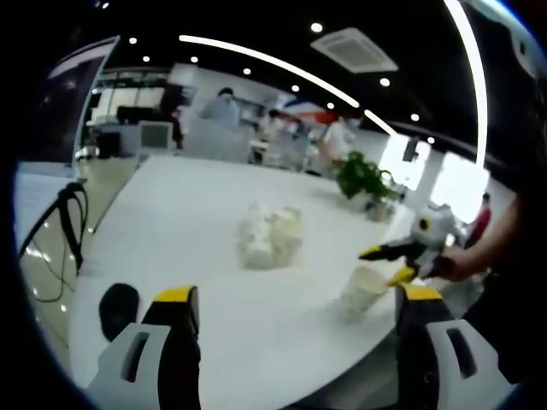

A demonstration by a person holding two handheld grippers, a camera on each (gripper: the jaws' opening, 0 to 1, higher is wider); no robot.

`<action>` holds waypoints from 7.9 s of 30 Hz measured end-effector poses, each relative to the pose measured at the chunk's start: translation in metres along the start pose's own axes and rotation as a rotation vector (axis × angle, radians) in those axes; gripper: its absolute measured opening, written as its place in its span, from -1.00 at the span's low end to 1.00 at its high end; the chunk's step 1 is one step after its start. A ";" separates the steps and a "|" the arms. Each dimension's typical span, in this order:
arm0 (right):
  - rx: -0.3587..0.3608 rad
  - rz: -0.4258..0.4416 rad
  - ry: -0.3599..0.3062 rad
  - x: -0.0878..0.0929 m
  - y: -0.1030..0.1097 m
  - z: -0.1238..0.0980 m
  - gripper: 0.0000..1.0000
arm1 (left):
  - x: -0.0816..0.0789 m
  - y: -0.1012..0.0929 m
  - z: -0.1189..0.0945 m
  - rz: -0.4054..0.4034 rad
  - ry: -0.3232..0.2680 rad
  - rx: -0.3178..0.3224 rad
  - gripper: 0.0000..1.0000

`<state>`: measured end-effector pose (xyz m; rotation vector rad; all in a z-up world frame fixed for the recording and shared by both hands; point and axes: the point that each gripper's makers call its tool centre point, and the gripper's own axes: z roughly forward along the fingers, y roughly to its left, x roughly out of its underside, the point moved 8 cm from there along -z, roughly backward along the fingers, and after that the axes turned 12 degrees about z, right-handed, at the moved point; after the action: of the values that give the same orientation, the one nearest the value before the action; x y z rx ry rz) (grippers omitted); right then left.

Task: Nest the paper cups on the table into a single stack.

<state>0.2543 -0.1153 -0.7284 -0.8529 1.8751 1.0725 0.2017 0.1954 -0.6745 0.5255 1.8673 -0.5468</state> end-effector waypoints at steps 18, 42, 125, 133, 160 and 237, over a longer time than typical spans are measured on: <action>0.035 0.018 -0.095 -0.030 -0.012 -0.004 0.10 | -0.002 0.001 -0.003 0.004 -0.013 -0.005 0.91; 0.094 0.043 -0.149 -0.052 -0.038 -0.006 0.64 | -0.001 0.000 -0.003 -0.004 -0.010 -0.006 0.91; 0.142 0.027 -0.001 -0.057 -0.115 0.092 0.41 | 0.007 0.014 -0.014 -0.026 0.026 -0.026 0.89; 0.128 0.011 0.006 -0.058 -0.114 0.096 0.29 | 0.009 0.015 -0.016 -0.029 0.024 -0.032 0.88; 0.132 0.007 0.037 -0.054 -0.119 0.108 0.05 | 0.013 0.018 -0.019 -0.042 0.031 -0.041 0.86; 0.075 -0.017 -0.069 -0.084 -0.083 0.048 -0.21 | 0.003 0.008 -0.010 -0.019 -0.006 -0.004 0.82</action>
<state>0.3763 -0.0933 -0.7005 -0.7782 1.8355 1.0026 0.1979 0.2082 -0.6748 0.5038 1.8689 -0.5567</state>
